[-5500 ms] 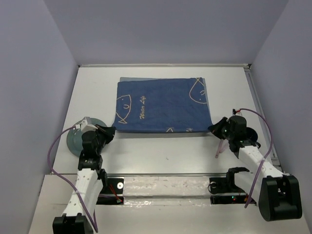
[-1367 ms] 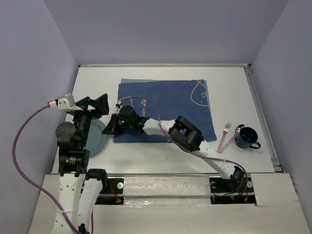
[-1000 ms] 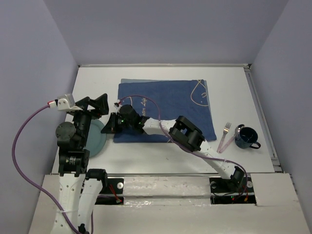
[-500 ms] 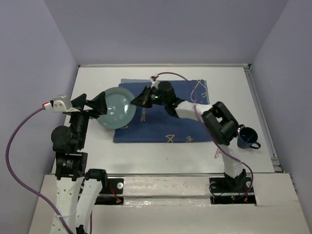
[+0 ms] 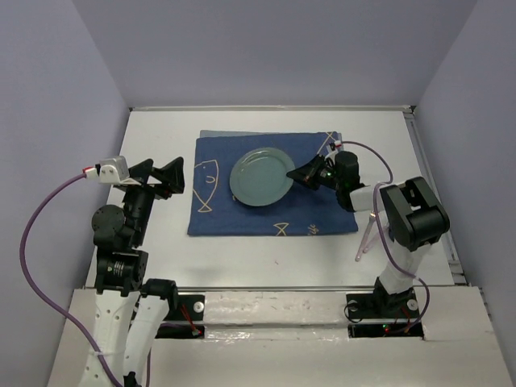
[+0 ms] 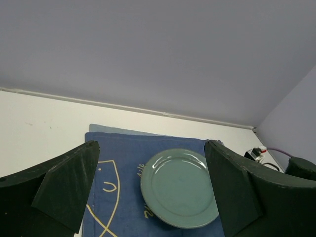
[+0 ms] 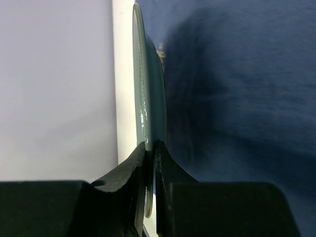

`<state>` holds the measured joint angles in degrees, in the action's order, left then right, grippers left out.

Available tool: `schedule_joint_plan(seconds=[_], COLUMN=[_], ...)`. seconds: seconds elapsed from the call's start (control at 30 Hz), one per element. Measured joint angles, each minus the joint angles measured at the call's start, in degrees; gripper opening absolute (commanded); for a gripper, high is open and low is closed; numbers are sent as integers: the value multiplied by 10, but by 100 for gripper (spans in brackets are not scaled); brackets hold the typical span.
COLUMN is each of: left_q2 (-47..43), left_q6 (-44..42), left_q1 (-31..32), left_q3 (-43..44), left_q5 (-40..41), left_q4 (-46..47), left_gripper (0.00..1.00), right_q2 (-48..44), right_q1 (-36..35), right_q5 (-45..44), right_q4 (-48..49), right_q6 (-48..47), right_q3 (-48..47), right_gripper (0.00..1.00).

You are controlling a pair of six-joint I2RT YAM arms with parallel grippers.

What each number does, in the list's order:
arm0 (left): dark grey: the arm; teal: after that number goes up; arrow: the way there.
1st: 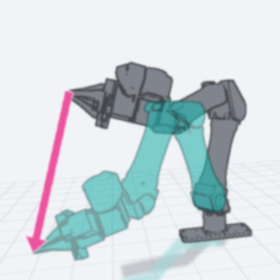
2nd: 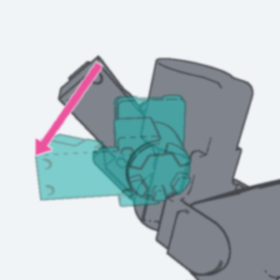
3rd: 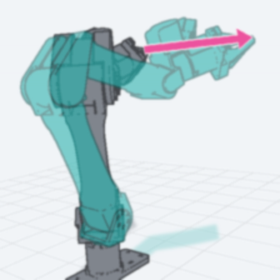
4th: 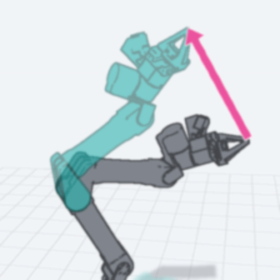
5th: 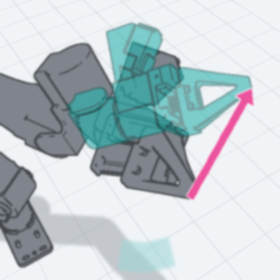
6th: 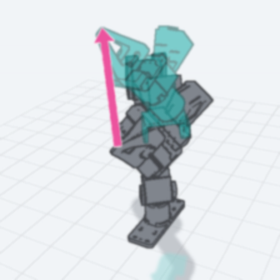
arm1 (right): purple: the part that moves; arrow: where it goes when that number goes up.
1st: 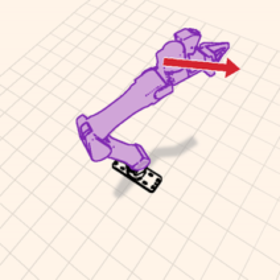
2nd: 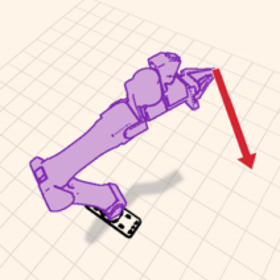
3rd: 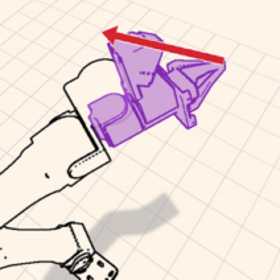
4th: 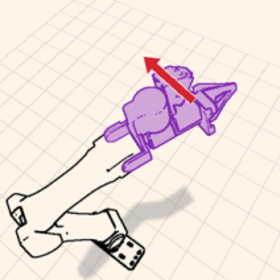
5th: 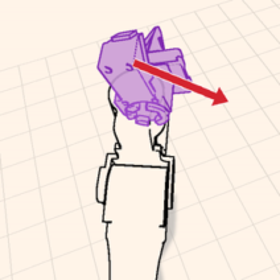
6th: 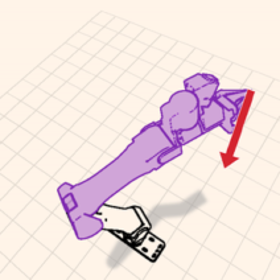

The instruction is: Set the dinner table for one person

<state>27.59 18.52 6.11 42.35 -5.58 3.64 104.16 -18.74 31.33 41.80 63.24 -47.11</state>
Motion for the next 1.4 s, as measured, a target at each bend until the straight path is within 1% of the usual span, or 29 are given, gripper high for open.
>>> schedule_joint_plan(seconds=[0.13, 0.37, 0.43, 0.63, 0.93, 1.27, 1.4], left_q2=[0, 0, 1, 1, 2, 3, 3], left_q6=[0, 0, 0, 0, 0, 0, 0], left_q1=[2, 2, 2, 2, 2, 2, 2], left_q3=[0, -3, -3, -3, -3, -3, -3], left_q5=[-1, -2, -2, -2, -2, -2, -2], left_q4=[0, 0, 0, 0, 0, 0, 0], left_gripper=[99, 99, 99, 99, 99, 99, 99], right_q2=[0, -4, -3, 27, 35, 104, 108], right_q1=[16, 39, 42, 45, 45, 45, 45], right_q5=[9, 29, 30, 41, 45, 44, 44], right_q4=[-1, 28, 30, 81, 85, 88, 89], right_q6=[0, 0, 2, 28, 30, 30, 29], right_q3=[24, 50, 50, 50, 49, 29, 22], right_gripper=[0, 0, 0, 0, 0, 0, 0])
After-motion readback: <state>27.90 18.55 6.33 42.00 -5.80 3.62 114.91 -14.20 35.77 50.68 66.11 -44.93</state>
